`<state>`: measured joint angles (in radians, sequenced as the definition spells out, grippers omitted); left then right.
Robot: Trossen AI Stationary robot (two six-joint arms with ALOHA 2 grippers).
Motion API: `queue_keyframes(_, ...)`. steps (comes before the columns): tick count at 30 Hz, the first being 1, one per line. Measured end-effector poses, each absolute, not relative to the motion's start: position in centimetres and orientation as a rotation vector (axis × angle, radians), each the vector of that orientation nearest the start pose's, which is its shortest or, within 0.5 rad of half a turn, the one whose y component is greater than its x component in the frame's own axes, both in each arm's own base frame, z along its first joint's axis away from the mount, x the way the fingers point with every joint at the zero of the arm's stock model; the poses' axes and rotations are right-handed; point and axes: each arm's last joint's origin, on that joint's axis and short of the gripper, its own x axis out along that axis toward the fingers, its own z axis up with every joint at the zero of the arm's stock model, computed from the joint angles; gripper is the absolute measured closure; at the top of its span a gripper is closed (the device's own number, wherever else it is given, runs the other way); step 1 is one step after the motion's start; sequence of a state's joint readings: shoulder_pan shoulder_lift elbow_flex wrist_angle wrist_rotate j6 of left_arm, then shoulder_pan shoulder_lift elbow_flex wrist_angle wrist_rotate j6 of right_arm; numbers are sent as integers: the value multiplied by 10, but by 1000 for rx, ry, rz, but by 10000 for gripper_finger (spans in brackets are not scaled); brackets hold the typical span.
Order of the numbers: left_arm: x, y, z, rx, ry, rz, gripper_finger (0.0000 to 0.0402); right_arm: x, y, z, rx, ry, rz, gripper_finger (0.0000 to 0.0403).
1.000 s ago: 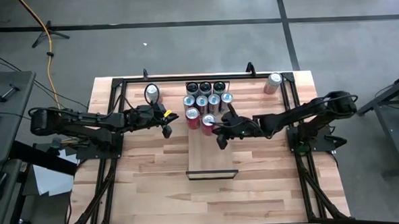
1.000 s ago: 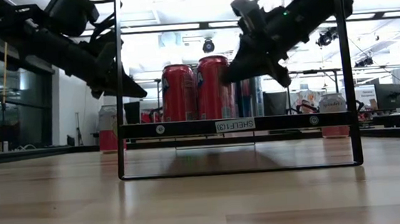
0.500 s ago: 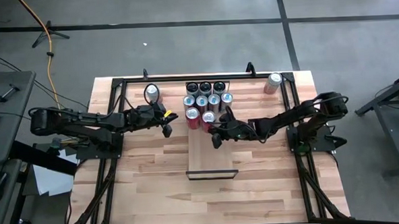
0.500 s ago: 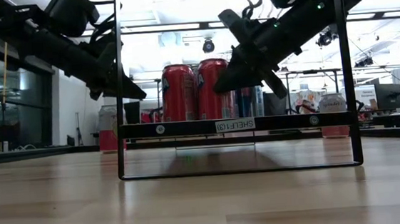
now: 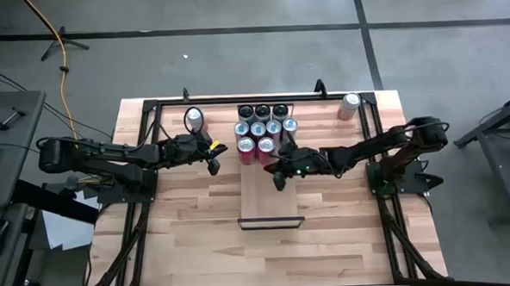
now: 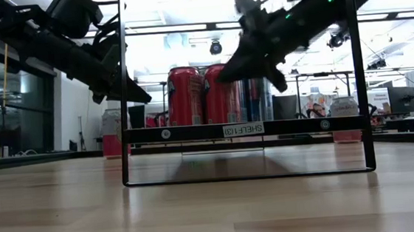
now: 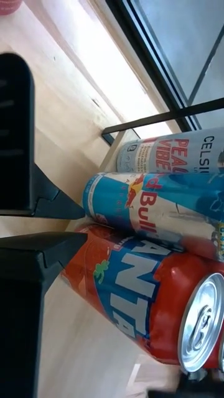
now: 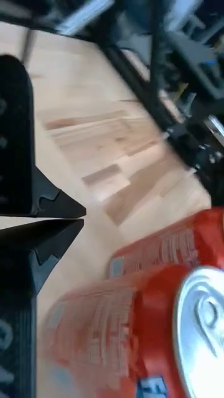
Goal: Place canned beverage on shelf
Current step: Put the left pink-white soda can on the shelf
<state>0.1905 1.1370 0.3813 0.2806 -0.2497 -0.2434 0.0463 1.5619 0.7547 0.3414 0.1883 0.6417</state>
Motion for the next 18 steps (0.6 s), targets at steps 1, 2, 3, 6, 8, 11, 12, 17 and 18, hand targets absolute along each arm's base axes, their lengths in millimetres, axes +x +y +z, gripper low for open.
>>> queue_keyframes(1, 208, 47, 175, -227, 422, 489, 401, 312, 9, 193, 555, 418, -272, 403)
queue_keyframes(2, 208, 47, 175, -234, 422, 491, 401, 308, 8, 198, 536, 436, -273, 403)
queue_keyframes(3, 208, 47, 174, -239, 424, 493, 401, 302, 7, 203, 513, 457, -282, 403)
queue_keyframes(6, 208, 47, 173, -246, 438, 496, 401, 282, 2, 217, 446, 522, -324, 403)
queue_keyframes(8, 207, 47, 173, -245, 445, 496, 401, 267, 0, 225, 417, 566, -347, 403)
queue_keyframes(11, 207, 47, 173, -239, 449, 487, 401, 245, -2, 237, 380, 606, -411, 403)
queue_keyframes(12, 206, 47, 175, -234, 443, 483, 401, 237, -3, 241, 367, 618, -437, 403)
queue_keyframes(17, 194, 50, 199, -263, 312, 439, 401, 202, -7, 261, 318, 604, -541, 403)
queue_keyframes(18, 190, 51, 205, -270, 281, 417, 401, 196, -7, 265, 314, 588, -555, 403)
